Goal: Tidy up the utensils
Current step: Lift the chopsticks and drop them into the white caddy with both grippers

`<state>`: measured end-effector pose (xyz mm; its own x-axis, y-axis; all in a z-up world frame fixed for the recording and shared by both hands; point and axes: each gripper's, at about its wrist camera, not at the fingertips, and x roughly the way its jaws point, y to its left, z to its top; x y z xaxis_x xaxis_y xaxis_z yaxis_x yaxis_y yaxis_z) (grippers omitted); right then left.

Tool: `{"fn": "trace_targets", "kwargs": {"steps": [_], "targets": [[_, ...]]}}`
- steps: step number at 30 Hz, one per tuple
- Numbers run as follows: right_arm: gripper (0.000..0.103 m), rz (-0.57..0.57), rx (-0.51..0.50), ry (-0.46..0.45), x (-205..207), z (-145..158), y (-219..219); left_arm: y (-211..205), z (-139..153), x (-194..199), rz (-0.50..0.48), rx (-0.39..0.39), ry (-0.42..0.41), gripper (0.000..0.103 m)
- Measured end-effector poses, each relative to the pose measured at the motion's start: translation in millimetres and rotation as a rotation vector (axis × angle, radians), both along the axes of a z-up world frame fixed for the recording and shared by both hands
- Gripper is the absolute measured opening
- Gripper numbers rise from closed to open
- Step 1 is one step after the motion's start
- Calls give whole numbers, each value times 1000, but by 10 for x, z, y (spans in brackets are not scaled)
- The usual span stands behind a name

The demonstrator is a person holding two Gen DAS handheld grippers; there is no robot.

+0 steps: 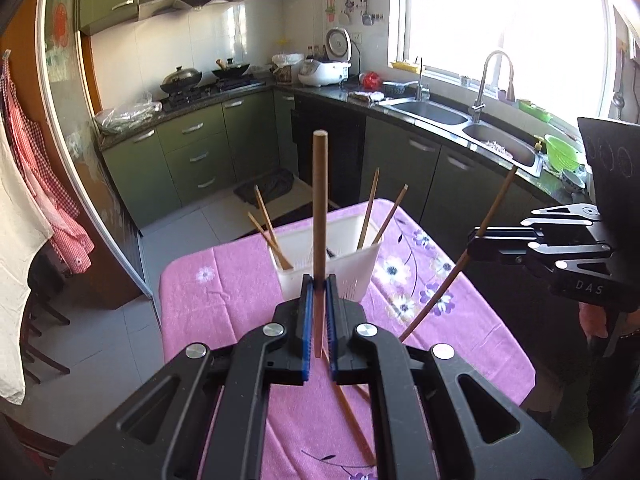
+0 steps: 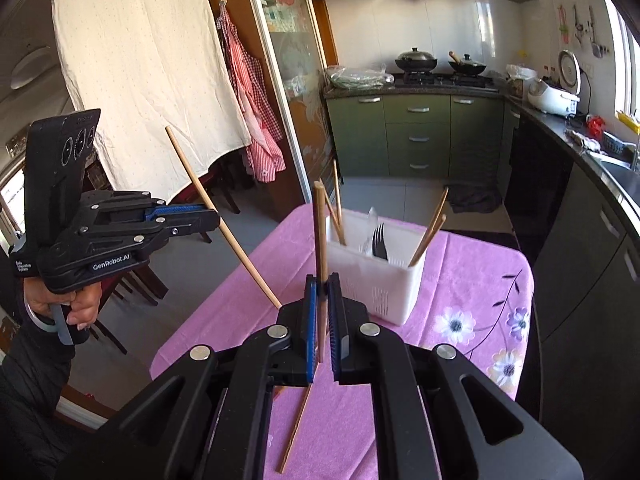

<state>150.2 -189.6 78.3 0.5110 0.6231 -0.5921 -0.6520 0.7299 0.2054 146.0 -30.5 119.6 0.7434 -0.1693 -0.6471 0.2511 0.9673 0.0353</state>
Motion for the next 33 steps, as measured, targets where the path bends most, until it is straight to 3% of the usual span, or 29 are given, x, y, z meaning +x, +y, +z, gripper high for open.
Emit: {"fn": "trace_targets", "kwargs": {"steps": [6, 12, 21, 28, 29, 33], "targets": [[6, -41, 28, -58, 343, 523, -3, -154, 358, 297, -1, -12, -77, 6], [6, -98, 76, -84, 713, 805, -40, -154, 324, 722, 51, -37, -106, 6], [6, -140, 27, -60, 1122, 584, 30, -77, -154, 1195, 107, -9, -17, 6], [6, -128, 1, -40, 1264, 435, 113, -50, -480, 1247, 106, -4, 59, 6], [6, -129, -3, -38, 1274, 407, 123, -41, -502, 1227, 108, -4, 56, 8], [6, -131, -19, -25, 1344, 326, 169, -22, -505, 1058, 131, -12, 0, 41]]}}
